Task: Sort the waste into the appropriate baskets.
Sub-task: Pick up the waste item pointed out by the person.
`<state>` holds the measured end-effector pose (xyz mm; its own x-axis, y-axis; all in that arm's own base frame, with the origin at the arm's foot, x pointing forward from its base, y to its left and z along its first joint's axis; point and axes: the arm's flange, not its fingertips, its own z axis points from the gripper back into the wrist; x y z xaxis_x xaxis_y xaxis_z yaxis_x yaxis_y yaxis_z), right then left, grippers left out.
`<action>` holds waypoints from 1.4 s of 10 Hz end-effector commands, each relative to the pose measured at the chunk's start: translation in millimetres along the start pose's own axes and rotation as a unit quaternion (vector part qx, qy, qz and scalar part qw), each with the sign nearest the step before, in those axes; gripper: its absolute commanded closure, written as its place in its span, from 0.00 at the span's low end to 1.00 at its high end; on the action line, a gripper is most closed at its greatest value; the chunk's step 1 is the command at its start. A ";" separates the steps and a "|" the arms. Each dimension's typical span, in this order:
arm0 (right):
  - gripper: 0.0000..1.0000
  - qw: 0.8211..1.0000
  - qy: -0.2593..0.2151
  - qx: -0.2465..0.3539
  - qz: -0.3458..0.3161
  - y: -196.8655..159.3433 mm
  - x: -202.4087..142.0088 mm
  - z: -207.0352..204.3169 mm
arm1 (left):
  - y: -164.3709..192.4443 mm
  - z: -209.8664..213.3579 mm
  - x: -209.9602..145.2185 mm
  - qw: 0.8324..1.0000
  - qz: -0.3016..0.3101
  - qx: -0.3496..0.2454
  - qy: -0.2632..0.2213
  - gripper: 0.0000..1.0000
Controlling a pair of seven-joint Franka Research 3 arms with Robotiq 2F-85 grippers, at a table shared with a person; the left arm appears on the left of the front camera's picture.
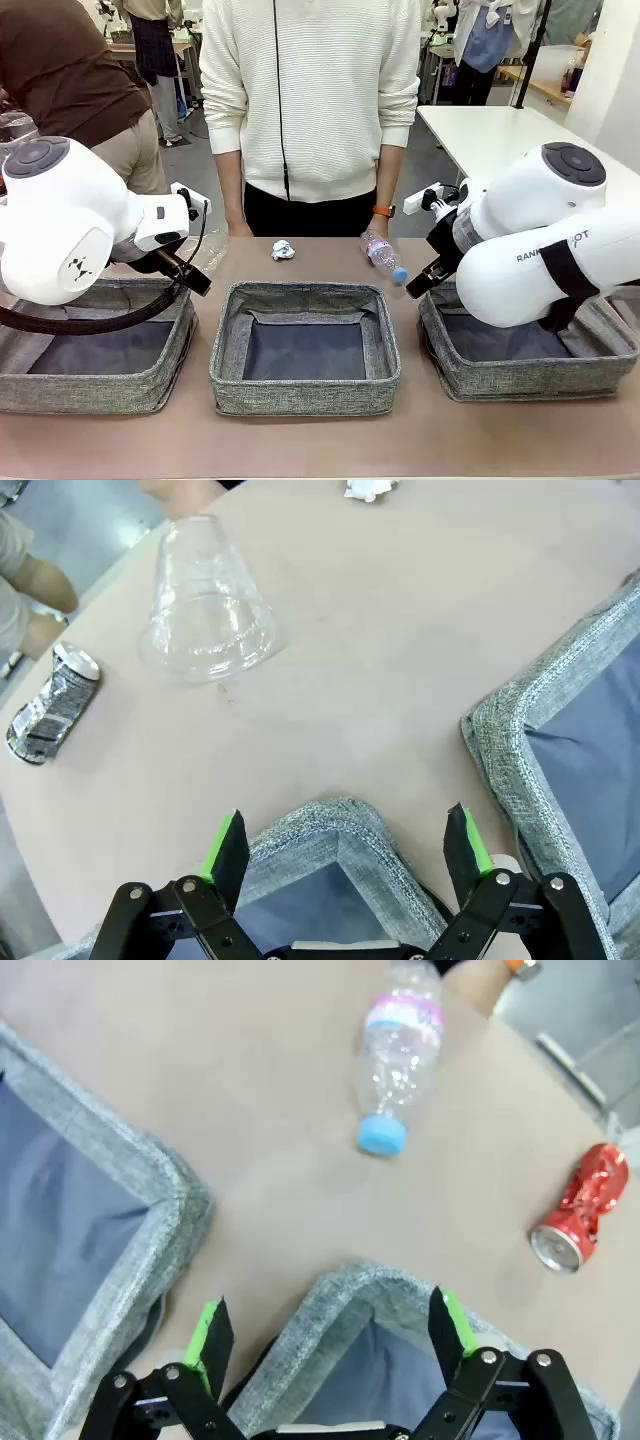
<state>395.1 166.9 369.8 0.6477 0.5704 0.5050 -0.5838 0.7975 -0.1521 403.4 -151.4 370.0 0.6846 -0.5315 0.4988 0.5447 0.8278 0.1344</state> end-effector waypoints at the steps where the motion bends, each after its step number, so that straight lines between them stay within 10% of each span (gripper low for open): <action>1: 0.00 1.000 0.000 0.000 0.000 0.0 0.0 0.0 | 0.0 0.0 0.0 1.000 0.000 0.000 0.000 0.00; 9: 0.00 1.000 0.000 0.000 0.000 0.1 -0.1 -0.2 | 0.0 0.0 0.0 1.000 0.000 0.000 0.000 0.00; 12: 0.00 0.998 -0.005 0.006 -0.067 -24.9 2.7 118.5 | 3.1 134.6 -3.2 0.996 0.027 -0.074 0.051 0.00; 14: 0.00 0.995 -0.067 -0.017 -0.067 -10.8 -36.5 202.6 | -20.5 221.9 -39.2 0.998 0.047 -0.032 -0.035 0.00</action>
<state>337.8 116.6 520.7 0.6686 0.4512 0.5912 -0.5014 0.8605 -0.0897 319.7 -129.9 524.4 0.7093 -0.4867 0.5100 0.5578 0.8298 0.0161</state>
